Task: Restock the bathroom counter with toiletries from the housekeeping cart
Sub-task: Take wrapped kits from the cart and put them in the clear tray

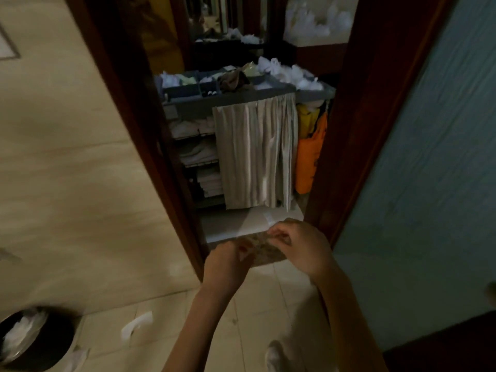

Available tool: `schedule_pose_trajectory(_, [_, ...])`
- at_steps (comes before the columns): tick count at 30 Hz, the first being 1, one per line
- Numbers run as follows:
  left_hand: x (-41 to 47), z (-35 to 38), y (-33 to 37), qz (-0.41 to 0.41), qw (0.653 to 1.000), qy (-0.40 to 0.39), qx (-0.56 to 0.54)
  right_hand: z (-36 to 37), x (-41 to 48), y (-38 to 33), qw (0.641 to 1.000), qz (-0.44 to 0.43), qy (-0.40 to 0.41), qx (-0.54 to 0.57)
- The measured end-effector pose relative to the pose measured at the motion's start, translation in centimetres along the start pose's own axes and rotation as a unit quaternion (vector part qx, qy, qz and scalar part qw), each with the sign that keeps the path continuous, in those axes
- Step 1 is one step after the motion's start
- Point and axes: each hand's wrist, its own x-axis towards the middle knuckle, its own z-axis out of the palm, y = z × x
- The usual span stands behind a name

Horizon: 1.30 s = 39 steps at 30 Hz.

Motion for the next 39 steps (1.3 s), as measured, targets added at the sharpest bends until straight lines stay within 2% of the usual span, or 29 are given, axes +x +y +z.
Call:
schedule_pose_trajectory(3, [4.8, 0.0, 2.4, 0.021, 1.000, 0.015, 0.001, -2.4, 3.7, 2.5, 0.999, -0.011, 0.034, 0.000])
schedule_pose_trajectory(8, [10.4, 1.3, 4.0, 0.022, 0.999, 0.025, -0.034, -3.3, 7.5, 6.5, 1.000, 0.001, 0.025, 0.004])
schedule_pose_trajectory(19, [17.7, 2.7, 1.9, 0.011, 1.000, -0.006, -0.029, -1.4, 15.4, 9.0, 0.998, -0.003, -0.005, 0.056])
schedule_pose_trajectory(25, [25.0, 1.8, -1.6, -0.005, 0.996, -0.010, -0.083, -0.2, 23.3, 8.1, 0.998, 0.023, -0.029, 0.045])
schedule_pose_trajectory(28, [30.3, 0.4, -3.4, -0.003, 0.995, -0.005, -0.100, 0.0, 29.2, 7.3, 0.999, 0.009, -0.019, 0.026])
schedule_pose_trajectory(35, [43.2, -6.2, -9.6, -0.056, 0.989, 0.075, -0.116, 0.9, 45.3, 2.6, 0.997, -0.029, -0.066, -0.009])
schedule_pose_trajectory(39, [47.6, -8.5, -13.6, -0.087, 0.974, 0.100, -0.183, 2.6, 51.7, -0.3, 0.996, -0.044, -0.071, 0.004])
